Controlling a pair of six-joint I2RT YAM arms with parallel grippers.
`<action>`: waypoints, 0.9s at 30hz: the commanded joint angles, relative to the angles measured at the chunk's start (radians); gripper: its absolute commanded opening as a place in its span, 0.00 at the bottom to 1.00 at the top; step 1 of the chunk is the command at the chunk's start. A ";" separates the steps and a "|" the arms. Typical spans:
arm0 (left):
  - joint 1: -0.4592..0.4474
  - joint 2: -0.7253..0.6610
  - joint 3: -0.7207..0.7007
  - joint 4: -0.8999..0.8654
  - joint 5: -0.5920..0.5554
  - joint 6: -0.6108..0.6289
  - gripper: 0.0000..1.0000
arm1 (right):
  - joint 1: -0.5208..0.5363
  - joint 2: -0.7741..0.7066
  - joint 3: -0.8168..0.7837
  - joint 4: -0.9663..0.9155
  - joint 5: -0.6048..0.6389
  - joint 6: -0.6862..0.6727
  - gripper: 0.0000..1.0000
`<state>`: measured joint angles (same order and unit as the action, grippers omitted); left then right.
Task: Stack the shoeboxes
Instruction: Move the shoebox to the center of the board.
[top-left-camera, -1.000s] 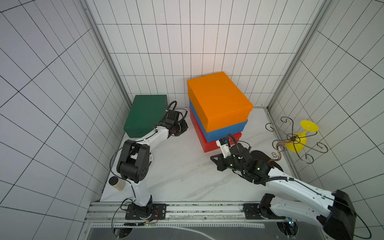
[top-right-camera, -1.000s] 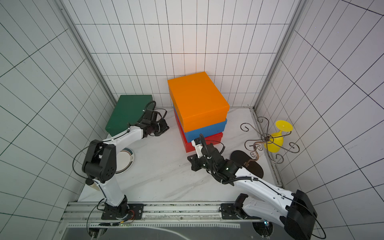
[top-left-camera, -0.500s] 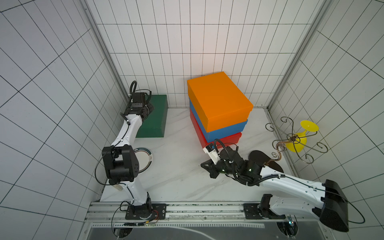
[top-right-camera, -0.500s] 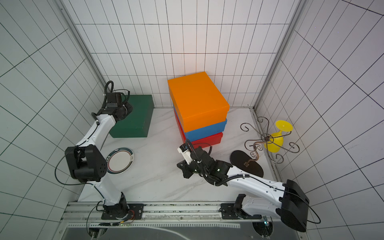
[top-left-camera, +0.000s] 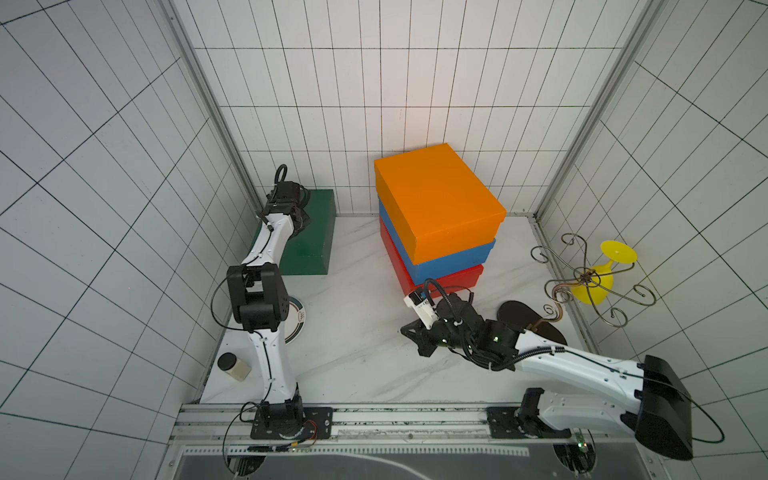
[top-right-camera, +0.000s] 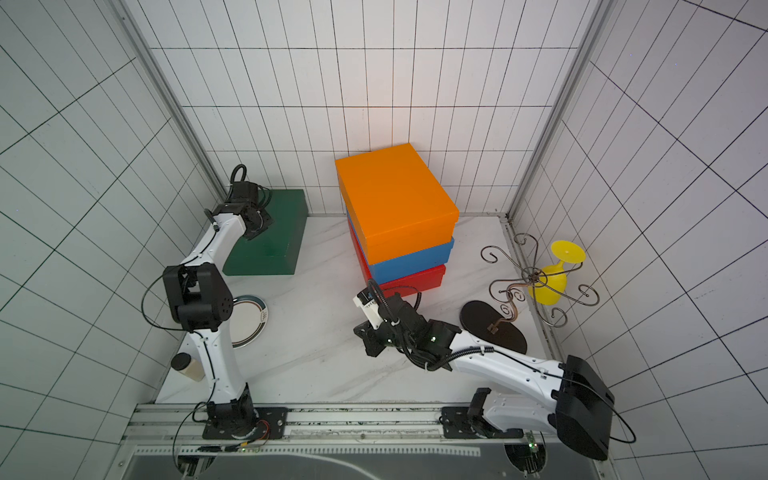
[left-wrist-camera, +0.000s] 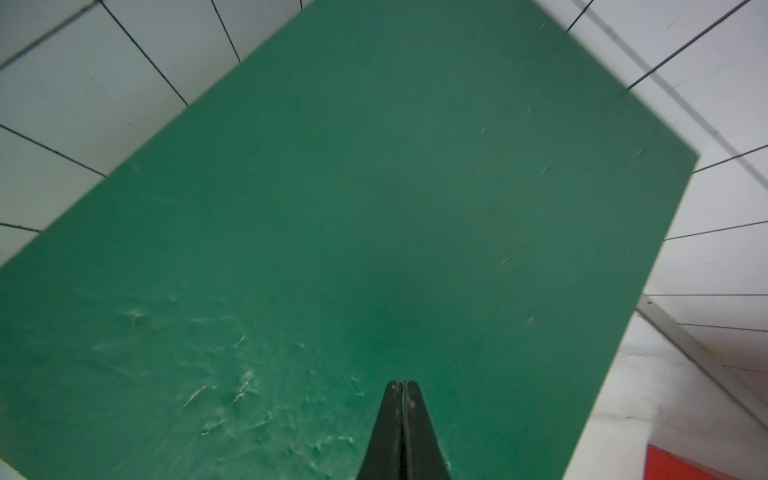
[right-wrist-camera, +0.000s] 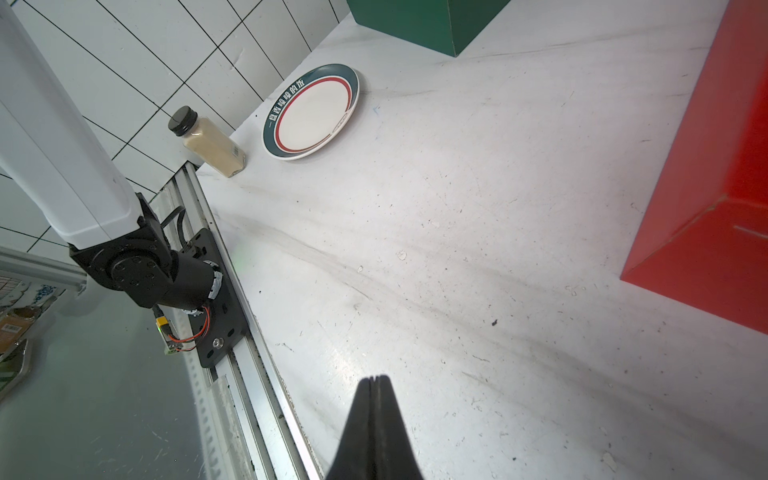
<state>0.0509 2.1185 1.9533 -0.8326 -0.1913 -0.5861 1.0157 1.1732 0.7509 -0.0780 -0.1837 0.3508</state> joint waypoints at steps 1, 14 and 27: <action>-0.024 0.039 0.014 -0.075 -0.022 0.006 0.00 | 0.007 0.009 0.070 0.026 0.012 -0.019 0.00; -0.156 -0.095 -0.480 0.131 0.103 -0.052 0.00 | 0.008 0.004 0.057 0.045 0.023 0.001 0.00; -0.373 -0.382 -0.856 0.238 0.186 -0.181 0.00 | 0.008 -0.028 0.067 0.024 0.064 0.019 0.00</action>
<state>-0.2756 1.7000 1.2137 -0.3981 -0.1295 -0.7113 1.0164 1.1778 0.7509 -0.0486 -0.1558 0.3614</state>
